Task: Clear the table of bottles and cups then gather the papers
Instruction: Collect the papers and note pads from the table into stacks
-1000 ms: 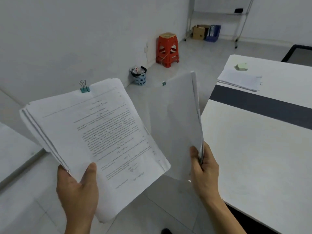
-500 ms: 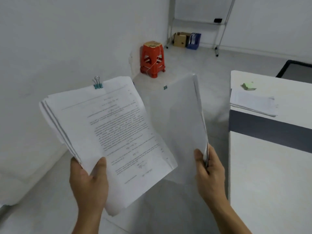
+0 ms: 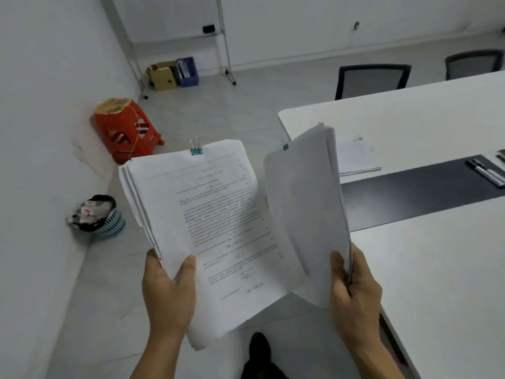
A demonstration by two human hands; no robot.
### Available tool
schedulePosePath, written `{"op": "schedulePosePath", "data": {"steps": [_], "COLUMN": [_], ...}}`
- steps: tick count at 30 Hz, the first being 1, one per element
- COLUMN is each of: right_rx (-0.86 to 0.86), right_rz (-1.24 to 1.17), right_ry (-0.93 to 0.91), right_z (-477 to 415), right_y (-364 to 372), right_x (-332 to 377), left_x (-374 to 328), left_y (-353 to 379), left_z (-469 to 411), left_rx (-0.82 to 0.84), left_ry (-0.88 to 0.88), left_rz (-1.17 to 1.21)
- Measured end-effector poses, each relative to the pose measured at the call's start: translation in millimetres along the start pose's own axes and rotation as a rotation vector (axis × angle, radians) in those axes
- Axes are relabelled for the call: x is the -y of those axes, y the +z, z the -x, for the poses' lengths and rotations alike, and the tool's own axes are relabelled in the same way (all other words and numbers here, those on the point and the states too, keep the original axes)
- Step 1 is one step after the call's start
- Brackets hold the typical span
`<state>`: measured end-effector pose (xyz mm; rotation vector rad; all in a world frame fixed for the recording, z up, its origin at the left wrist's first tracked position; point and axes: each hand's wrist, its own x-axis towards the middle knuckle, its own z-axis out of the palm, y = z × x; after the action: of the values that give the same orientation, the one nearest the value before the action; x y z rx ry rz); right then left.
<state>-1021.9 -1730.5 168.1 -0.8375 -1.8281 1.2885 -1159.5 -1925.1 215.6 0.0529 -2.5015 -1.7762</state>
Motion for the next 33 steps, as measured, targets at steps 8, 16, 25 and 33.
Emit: {"op": "schedulePosePath", "data": {"steps": [8,16,25,33], "right_rx": [-0.051,-0.231,-0.748,-0.983], "right_rz": [0.021,0.114,0.197,-0.066], "right_ry": [-0.012,0.112,0.438,0.604], "right_z": [-145.2,-261.9,-343.0,-443.4], "right_y": [131.9,230.3,264.2,233.2], "right_x": [30.6,7.0,-17.9,-99.0], "left_x": [-31.1,-27.0,-84.7,-124.7], "left_y": [56.1,181.4,342.9,481.5], "left_z": [-185.1,-360.5,-487.7,-526.7], "left_rx": [0.092,0.337,0.781,0.845], "left_ry": [0.026,0.044,0.208,0.236], "left_rz": [-0.008,0.013,-0.080,-0.044]}}
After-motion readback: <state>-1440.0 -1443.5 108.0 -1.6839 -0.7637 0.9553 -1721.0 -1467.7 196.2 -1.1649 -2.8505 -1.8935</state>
